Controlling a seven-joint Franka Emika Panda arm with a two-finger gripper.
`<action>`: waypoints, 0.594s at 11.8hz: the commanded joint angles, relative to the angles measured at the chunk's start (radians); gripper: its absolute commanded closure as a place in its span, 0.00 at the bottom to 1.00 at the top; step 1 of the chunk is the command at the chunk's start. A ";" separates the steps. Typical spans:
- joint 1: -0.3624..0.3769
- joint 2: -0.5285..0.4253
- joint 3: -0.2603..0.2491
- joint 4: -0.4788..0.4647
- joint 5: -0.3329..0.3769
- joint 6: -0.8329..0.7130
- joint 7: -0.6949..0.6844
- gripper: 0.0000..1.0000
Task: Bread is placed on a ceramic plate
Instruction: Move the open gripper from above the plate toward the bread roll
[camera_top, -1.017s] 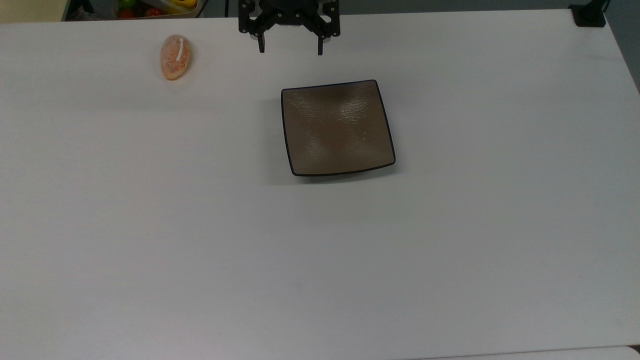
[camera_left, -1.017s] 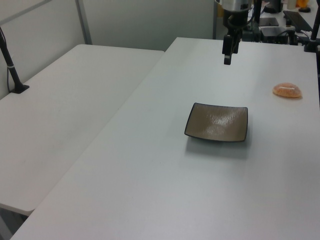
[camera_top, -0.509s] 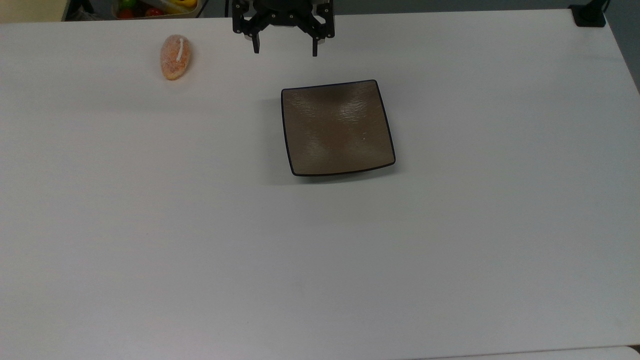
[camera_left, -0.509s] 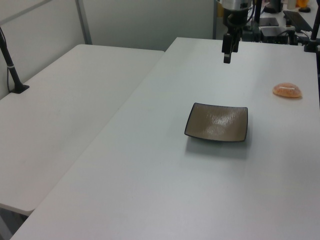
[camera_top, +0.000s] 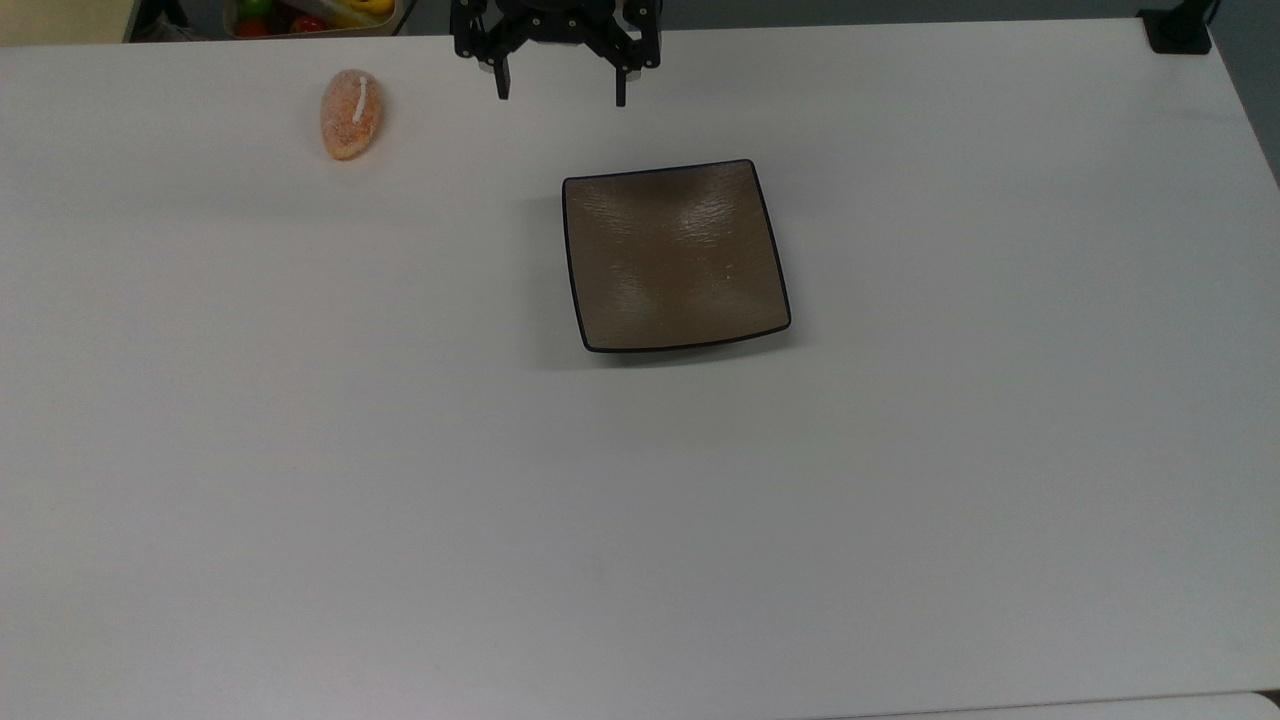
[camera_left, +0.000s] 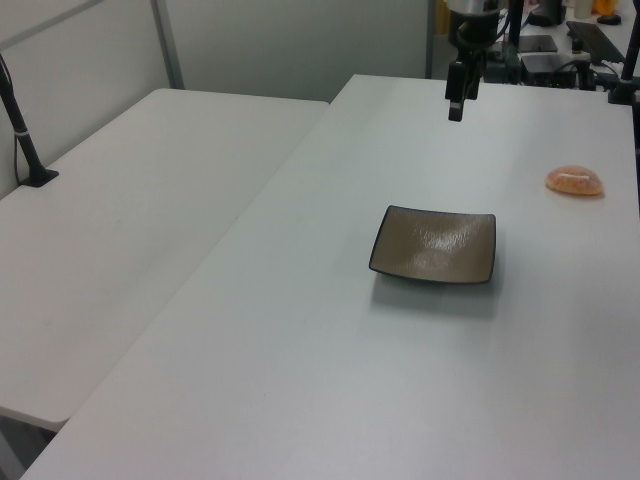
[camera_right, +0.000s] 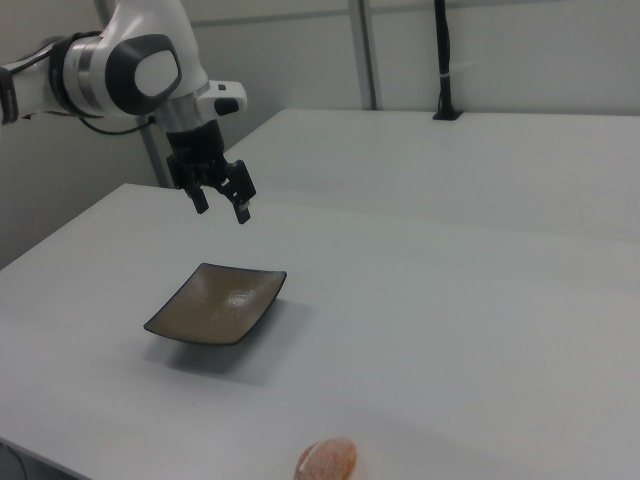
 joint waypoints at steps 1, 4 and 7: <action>-0.029 -0.212 -0.009 -0.272 0.001 0.132 -0.035 0.00; -0.047 -0.382 -0.105 -0.424 0.000 0.105 -0.020 0.00; -0.093 -0.458 -0.205 -0.510 -0.020 0.117 -0.066 0.00</action>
